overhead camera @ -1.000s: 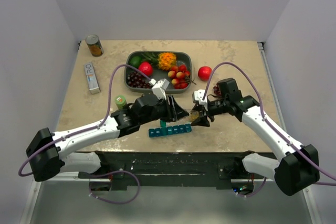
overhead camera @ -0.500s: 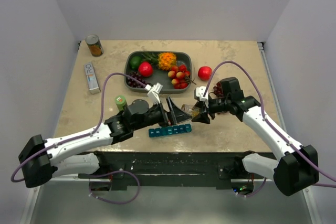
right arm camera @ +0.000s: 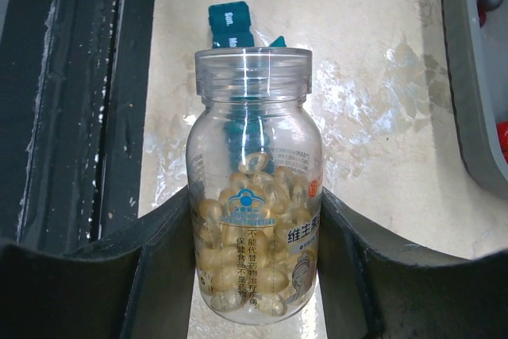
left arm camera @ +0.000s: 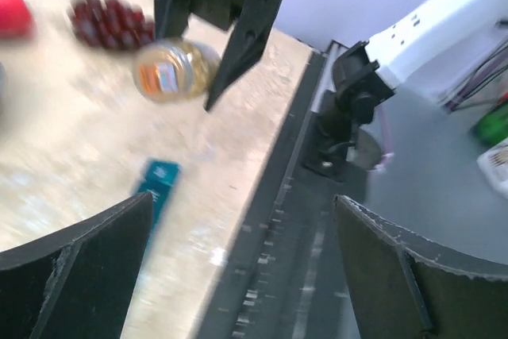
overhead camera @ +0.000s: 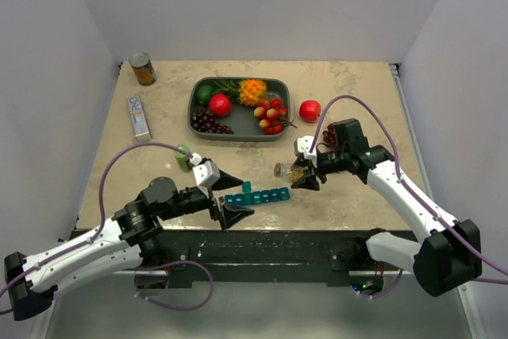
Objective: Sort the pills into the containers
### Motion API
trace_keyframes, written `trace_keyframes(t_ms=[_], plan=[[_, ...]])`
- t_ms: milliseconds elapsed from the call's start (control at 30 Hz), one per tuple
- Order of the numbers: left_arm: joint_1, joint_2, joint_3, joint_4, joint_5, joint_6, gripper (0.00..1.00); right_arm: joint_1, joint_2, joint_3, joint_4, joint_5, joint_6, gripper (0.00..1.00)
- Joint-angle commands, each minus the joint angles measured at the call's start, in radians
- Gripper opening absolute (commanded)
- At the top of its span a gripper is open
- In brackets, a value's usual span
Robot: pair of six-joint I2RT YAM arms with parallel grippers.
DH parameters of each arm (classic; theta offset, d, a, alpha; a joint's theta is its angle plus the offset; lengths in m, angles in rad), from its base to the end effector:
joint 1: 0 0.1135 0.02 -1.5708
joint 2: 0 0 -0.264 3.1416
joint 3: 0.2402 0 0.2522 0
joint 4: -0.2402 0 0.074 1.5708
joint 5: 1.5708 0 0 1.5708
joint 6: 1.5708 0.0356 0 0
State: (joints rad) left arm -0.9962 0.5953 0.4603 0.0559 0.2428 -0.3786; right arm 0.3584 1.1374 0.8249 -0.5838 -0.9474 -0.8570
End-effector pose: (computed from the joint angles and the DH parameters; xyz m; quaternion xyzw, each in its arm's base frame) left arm 0.0800 -0.1393 0.2794 0.2999 0.6696 -0.4962 0.4642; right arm 0.1958 0.1042 0.2608 -0.6034 0.6032 0.3445 0.3916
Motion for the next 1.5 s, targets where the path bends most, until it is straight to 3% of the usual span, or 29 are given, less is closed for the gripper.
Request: trace_keyframes(t_ms=[0,100,233,567,1267,1467], plan=[[0.001,-0.031,-0.048,0.167,0.019,0.426,1.0,-0.004,-0.019,0.013,-0.045,-0.077,-0.095,0.0],[0.001,0.052,-0.074,0.284,0.045,0.541,1.0,-0.006,-0.018,0.002,-0.059,-0.09,-0.128,0.0],[0.001,0.202,-0.017,0.317,0.107,0.638,1.0,-0.006,-0.019,-0.012,-0.067,-0.103,-0.155,0.0],[0.001,0.351,-0.015,0.505,0.181,0.593,0.98,-0.004,-0.016,-0.007,-0.08,-0.111,-0.171,0.0],[-0.001,0.501,0.104,0.503,0.167,0.679,0.96,-0.004,-0.018,0.0,-0.109,-0.12,-0.2,0.0],[0.001,0.561,0.158,0.469,0.17,0.705,0.9,-0.004,-0.018,0.0,-0.114,-0.123,-0.203,0.0]])
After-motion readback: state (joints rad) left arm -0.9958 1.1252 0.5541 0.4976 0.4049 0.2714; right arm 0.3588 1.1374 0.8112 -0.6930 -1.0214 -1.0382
